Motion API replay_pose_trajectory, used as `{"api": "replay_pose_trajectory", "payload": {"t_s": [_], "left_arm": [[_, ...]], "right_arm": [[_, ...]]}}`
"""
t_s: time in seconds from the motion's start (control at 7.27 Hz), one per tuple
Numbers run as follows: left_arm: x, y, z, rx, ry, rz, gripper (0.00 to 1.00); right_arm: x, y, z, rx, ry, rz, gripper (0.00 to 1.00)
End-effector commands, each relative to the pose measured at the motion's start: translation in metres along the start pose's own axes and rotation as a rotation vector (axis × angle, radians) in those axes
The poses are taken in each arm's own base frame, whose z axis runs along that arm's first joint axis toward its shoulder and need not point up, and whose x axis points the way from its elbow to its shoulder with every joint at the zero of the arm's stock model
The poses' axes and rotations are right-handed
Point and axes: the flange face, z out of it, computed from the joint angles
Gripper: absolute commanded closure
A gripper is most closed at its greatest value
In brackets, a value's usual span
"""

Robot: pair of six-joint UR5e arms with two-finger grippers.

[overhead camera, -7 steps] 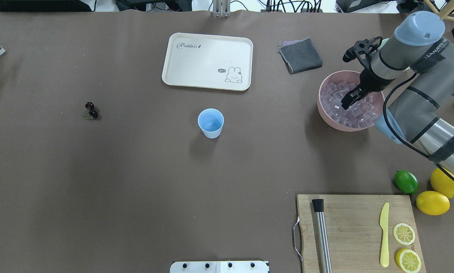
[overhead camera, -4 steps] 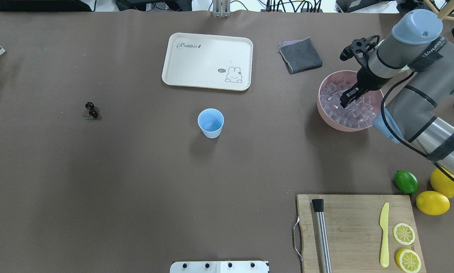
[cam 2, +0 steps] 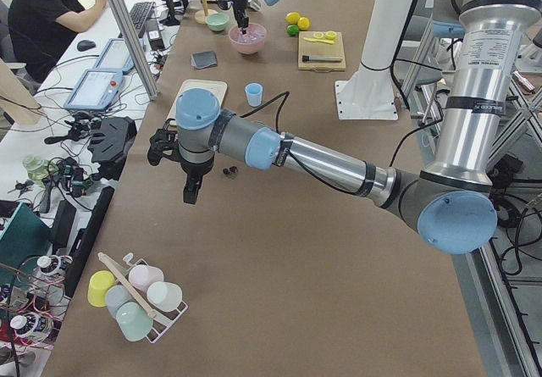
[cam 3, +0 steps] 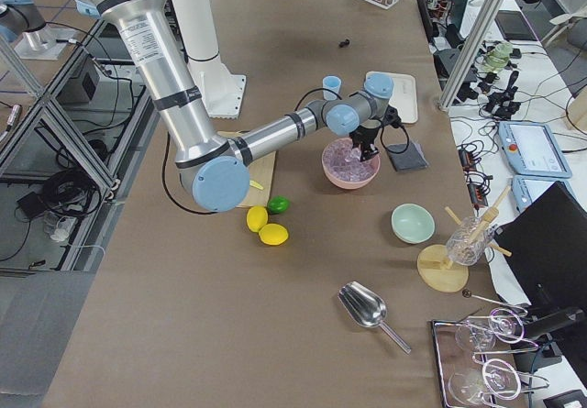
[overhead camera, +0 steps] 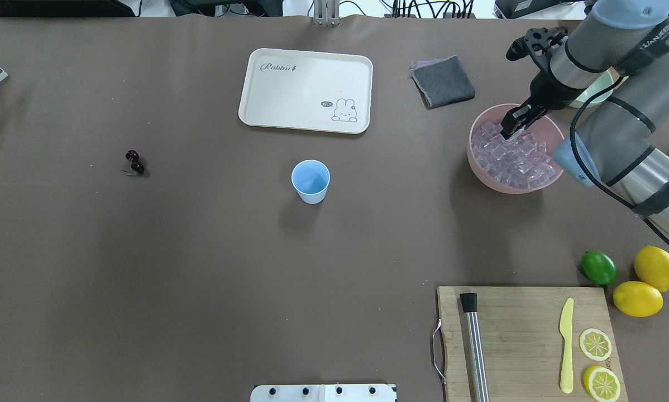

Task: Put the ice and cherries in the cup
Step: 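Carry the ice cube with the right gripper over the light-blue cup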

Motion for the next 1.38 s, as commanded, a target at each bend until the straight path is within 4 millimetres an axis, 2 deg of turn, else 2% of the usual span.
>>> {"api": "replay_pose_trajectory", "payload": {"t_s": [0.0,0.14,0.28,0.41,0.55,0.69,0.83,0.96,1.24], "left_arm": [[0.001,-0.002,0.0,-0.001,0.0,-0.001,0.02],[0.002,-0.004,-0.001,0.0,0.0,0.0,0.02],[0.002,-0.004,-0.001,0.0,0.0,-0.002,0.02],[0.004,-0.004,-0.001,0.0,0.002,-0.012,0.02],[0.005,-0.004,-0.002,0.002,0.003,-0.013,0.02],[0.005,-0.003,-0.003,0.003,0.002,-0.016,0.02],[0.003,-0.003,0.0,-0.003,0.002,-0.019,0.02],[0.003,-0.003,-0.001,-0.002,0.002,-0.019,0.02],[-0.001,-0.001,0.003,-0.009,0.0,-0.026,0.02]], "right_arm": [[-0.099,-0.044,-0.019,0.027,0.015,0.219,0.8],[-0.177,-0.058,-0.006,0.05,0.038,0.296,0.82],[-0.247,-0.068,-0.004,0.072,0.064,0.356,0.82],[-0.31,-0.077,-0.018,0.062,0.069,0.428,0.82],[-0.36,-0.071,-0.011,0.058,0.077,0.47,0.82],[-0.394,-0.064,0.003,0.105,0.114,0.486,0.82],[-0.407,-0.068,-0.003,0.123,0.109,0.473,0.81],[-0.406,-0.07,-0.002,0.128,0.115,0.464,0.81],[-0.413,-0.081,0.013,0.151,0.087,0.461,0.78]]}}
